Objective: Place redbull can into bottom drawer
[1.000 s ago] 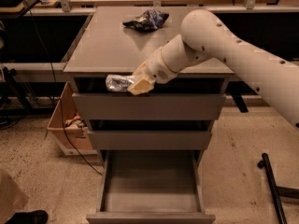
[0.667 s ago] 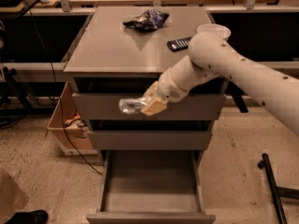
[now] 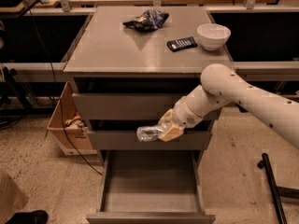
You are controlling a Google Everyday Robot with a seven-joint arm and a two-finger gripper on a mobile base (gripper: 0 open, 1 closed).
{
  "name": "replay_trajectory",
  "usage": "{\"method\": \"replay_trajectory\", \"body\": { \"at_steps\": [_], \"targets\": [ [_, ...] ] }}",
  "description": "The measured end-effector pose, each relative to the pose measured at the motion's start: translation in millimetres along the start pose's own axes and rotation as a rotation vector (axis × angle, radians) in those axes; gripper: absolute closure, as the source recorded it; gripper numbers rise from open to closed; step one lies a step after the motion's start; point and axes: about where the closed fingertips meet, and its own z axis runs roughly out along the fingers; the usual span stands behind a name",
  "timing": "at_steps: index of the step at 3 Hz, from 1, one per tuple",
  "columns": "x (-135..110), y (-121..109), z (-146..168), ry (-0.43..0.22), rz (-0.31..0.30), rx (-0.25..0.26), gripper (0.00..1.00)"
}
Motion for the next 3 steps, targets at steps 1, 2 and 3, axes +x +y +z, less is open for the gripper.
{"method": "replay_trajectory", "body": {
  "at_steps": [1, 2, 3],
  "targets": [
    [7.5, 4.6, 11.1, -0.006, 0.005, -0.002, 1.0],
    [51.0, 6.1, 42.0, 0.008, 0.032, 0.009, 1.0],
    [106.1, -3.8, 82.5, 0.009, 0.069, 0.047, 1.0]
  ]
}}
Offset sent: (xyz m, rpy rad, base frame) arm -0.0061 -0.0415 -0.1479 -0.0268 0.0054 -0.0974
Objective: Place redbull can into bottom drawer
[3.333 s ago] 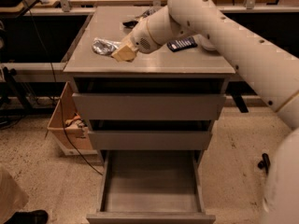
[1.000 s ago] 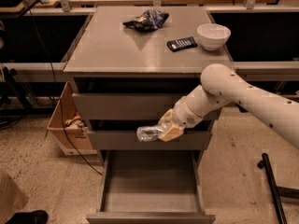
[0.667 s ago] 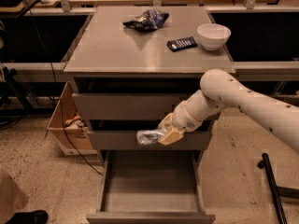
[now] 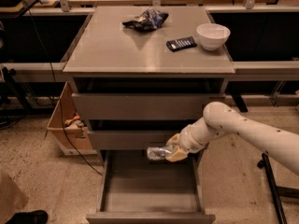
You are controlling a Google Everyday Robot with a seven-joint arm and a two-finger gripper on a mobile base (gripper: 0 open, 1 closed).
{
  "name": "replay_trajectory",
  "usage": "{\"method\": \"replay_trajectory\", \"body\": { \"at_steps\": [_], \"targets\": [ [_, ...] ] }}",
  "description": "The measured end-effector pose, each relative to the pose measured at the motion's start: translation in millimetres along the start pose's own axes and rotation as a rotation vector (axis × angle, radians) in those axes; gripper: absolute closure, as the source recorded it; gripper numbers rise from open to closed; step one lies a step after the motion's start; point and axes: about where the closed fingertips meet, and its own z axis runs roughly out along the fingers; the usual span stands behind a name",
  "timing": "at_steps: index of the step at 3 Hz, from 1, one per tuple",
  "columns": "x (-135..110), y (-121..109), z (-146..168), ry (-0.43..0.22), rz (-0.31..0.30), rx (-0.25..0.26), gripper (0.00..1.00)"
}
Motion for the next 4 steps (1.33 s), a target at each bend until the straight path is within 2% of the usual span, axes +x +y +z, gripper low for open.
{"method": "replay_trajectory", "body": {
  "at_steps": [1, 2, 3, 4],
  "targets": [
    [63.9, -20.2, 60.5, -0.014, 0.028, 0.03, 1.0],
    [98.6, -24.9, 101.1, -0.02, 0.029, 0.017, 1.0],
    [132.1, -17.5, 148.8, -0.021, 0.034, -0.043, 1.0],
    [132.1, -17.5, 148.8, -0.021, 0.034, -0.043, 1.0]
  ]
}}
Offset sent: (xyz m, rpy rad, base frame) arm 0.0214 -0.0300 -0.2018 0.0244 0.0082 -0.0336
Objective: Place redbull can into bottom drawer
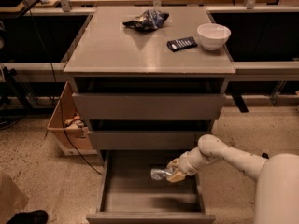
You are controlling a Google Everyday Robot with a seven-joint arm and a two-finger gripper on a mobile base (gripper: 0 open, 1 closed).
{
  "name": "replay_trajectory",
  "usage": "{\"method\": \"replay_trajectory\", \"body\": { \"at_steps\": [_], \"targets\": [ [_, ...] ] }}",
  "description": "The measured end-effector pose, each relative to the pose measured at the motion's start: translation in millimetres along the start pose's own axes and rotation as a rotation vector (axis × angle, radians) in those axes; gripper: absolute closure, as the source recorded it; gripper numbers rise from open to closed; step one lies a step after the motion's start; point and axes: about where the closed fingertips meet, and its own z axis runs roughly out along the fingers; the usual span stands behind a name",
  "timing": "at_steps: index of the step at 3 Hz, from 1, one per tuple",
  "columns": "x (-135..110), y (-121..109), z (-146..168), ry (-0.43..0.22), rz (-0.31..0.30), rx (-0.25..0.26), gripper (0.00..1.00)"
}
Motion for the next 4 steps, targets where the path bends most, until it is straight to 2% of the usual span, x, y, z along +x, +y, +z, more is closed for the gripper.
{"method": "replay_trajectory", "body": {
  "at_steps": [1, 2, 4],
  "targets": [
    [3.1, 0.5, 15.5, 0.013, -0.004, 0.005, 1.0],
    [27.3, -11.9, 53.8, 0.037, 0.02, 0.009, 1.0],
    [90.1, -49.3, 133.8, 0.024, 0.084, 0.058, 1.0]
  ]
}}
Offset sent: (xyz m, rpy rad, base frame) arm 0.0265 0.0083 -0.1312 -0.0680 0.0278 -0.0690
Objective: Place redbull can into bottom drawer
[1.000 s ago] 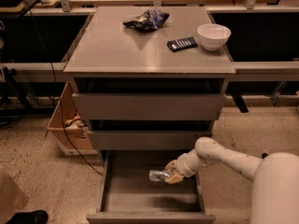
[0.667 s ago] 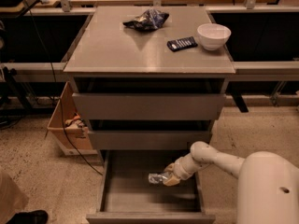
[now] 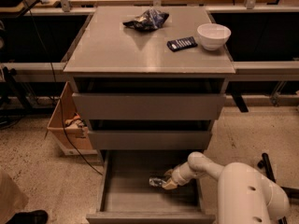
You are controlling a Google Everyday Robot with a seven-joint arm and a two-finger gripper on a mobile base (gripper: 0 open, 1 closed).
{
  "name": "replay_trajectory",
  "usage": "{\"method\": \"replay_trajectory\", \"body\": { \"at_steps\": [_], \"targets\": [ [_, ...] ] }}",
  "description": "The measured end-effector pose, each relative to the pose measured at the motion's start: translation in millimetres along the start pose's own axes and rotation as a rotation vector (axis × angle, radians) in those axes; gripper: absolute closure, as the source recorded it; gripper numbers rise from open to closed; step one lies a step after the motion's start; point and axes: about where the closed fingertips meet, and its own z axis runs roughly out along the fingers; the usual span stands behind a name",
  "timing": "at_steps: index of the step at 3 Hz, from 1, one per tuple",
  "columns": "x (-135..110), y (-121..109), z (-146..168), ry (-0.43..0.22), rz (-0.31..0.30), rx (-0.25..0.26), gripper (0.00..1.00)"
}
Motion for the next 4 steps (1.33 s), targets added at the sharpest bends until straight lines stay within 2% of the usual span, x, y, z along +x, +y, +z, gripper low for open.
{"method": "replay_trajectory", "body": {
  "at_steps": [1, 2, 3, 4],
  "targets": [
    [21.9, -9.6, 40.0, -0.032, 0.042, -0.002, 0.97],
    [31.2, -11.1, 56.1, -0.047, 0.067, -0.015, 0.75],
    [30.0, -10.9, 56.0, -0.05, 0.07, -0.017, 0.51],
    [23.1, -6.8, 59.8, -0.085, 0.088, -0.059, 0.28]
  ]
}}
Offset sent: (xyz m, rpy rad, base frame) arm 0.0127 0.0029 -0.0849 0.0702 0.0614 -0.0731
